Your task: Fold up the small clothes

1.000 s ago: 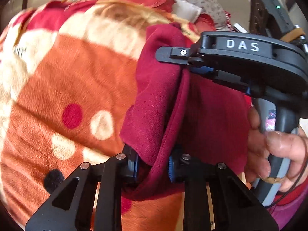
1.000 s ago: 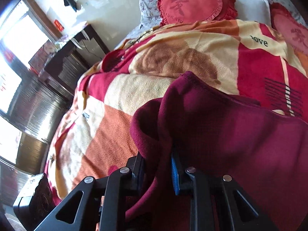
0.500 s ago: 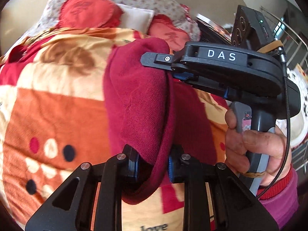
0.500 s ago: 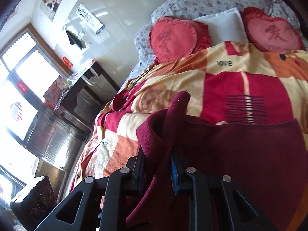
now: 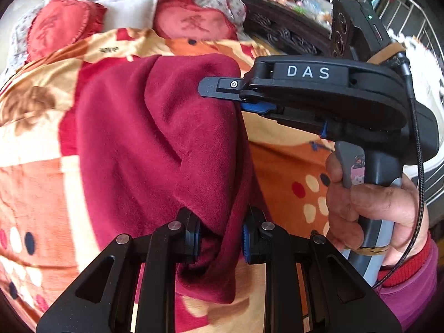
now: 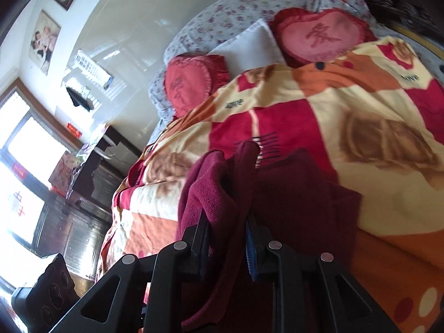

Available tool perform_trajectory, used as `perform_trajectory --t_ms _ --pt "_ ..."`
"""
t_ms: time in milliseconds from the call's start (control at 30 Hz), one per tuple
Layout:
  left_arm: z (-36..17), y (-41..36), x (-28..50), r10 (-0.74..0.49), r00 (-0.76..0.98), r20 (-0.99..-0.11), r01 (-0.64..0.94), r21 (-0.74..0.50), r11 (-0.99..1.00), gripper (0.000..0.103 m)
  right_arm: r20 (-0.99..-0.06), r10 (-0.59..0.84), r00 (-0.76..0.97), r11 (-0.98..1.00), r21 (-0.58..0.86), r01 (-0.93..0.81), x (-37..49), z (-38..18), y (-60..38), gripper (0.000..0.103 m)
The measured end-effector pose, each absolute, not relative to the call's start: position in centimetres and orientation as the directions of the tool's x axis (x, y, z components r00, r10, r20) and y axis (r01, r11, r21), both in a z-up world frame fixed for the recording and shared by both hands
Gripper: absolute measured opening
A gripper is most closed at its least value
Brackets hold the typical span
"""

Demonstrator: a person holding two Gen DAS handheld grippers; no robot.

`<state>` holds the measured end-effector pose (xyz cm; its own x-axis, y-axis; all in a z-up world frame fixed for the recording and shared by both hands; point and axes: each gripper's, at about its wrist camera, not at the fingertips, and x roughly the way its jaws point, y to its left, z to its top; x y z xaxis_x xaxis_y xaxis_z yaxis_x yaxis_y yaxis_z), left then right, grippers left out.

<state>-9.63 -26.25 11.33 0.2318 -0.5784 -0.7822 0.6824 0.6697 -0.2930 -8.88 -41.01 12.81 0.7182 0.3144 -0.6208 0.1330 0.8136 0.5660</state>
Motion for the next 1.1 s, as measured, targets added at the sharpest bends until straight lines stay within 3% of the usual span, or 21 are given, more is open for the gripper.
perform_trajectory --t_ms 233,333,433,467,600,700,867,900,933,967,1100 --pt "9.4 -28.2 -10.5 -0.544 0.223 -0.809 0.681 -0.270 0.681 0.021 -0.654 0.293 0.698 0.780 0.585 0.220 -9.9 9.6 -44.3 0.021" --pt "10.0 -27.7 -10.6 -0.581 0.151 -0.800 0.677 -0.344 0.651 0.034 -0.683 0.250 0.686 0.792 0.552 0.261 -9.2 8.4 -44.8 0.025" --pt "12.0 -26.1 -12.2 -0.631 0.112 -0.768 0.719 -0.375 0.585 0.055 -0.711 0.172 0.682 0.804 0.501 0.319 -9.9 8.7 -45.7 0.043" --pt "12.9 -24.9 -12.8 -0.647 0.120 -0.753 0.743 -0.364 0.562 0.063 -0.706 0.169 0.688 0.798 0.507 0.324 -10.4 9.0 -45.9 0.043" --pt "14.0 -21.2 -13.6 -0.627 0.192 -0.755 0.774 -0.276 0.570 0.064 -0.681 0.205 0.704 0.804 0.526 0.275 -13.1 11.3 -45.5 0.044" --pt "13.3 -19.5 -13.0 -0.578 0.257 -0.774 0.756 -0.212 0.619 0.064 -0.660 0.260 0.705 0.823 0.533 0.196 -15.3 12.7 -43.2 0.051" --pt "10.5 -18.2 -11.9 -0.500 0.285 -0.818 0.711 -0.169 0.682 0.064 -0.677 0.353 0.645 0.805 0.572 0.159 -16.2 10.9 -40.0 0.051" --pt "10.0 -18.2 -11.8 -0.485 0.290 -0.825 0.705 -0.159 0.692 0.064 -0.693 0.341 0.635 0.815 0.554 0.167 -16.0 10.2 -39.6 0.049" --pt "9.7 -18.1 -11.9 -0.476 0.289 -0.831 0.699 -0.157 0.698 0.064 -0.716 0.318 0.622 0.832 0.525 0.179 -15.9 9.6 -39.3 0.033" --pt "9.3 -18.1 -11.9 -0.474 0.281 -0.835 0.695 -0.164 0.700 0.064 -0.730 0.303 0.612 0.847 0.501 0.178 -15.9 9.2 -39.0 0.026" --pt "7.6 -18.2 -11.8 -0.465 0.250 -0.849 0.677 -0.190 0.711 0.064 -0.751 0.227 0.621 0.870 0.442 0.217 -17.5 8.4 -39.6 0.017"
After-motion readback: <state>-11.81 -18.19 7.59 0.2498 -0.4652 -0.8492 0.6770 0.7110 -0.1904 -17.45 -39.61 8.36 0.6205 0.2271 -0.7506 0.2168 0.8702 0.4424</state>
